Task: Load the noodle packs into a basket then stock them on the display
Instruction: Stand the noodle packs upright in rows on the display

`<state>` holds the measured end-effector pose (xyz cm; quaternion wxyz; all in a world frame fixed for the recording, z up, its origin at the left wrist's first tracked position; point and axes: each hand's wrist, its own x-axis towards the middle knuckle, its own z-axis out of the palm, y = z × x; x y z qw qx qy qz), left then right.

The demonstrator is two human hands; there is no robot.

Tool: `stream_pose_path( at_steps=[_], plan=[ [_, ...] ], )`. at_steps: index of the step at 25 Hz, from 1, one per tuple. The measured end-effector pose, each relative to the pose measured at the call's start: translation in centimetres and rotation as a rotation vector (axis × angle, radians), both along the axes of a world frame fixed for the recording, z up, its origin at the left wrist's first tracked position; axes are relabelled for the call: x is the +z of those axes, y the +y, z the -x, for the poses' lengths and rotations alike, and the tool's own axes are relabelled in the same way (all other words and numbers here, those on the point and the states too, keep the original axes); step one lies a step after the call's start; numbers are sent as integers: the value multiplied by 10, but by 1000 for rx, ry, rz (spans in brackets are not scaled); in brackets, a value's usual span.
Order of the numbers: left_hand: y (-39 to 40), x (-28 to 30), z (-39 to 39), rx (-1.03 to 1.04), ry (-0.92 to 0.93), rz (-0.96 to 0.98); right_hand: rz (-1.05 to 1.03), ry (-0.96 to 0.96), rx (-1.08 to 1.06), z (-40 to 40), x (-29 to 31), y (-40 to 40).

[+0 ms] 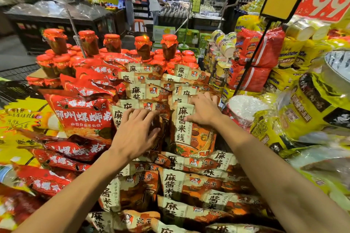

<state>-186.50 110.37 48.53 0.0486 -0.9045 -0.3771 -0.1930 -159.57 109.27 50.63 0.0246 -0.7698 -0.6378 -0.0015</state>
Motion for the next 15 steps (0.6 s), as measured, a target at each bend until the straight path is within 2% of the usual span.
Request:
stream_pose_path(
  at_steps=[4, 6, 9, 12, 15],
  plan=[
    [7, 5, -2, 25, 34, 10, 205, 160, 67, 10, 19, -15],
    [12, 8, -3, 36, 54, 12, 307, 138, 98, 18, 26, -26],
    [16, 13, -5, 51, 81, 14, 229, 110, 141, 28, 31, -44],
    [19, 16, -7, 81, 14, 33, 140, 155, 130, 34, 36, -58],
    [19, 15, -14, 73, -1, 89, 191, 238, 163, 40, 35, -58]
  ],
)
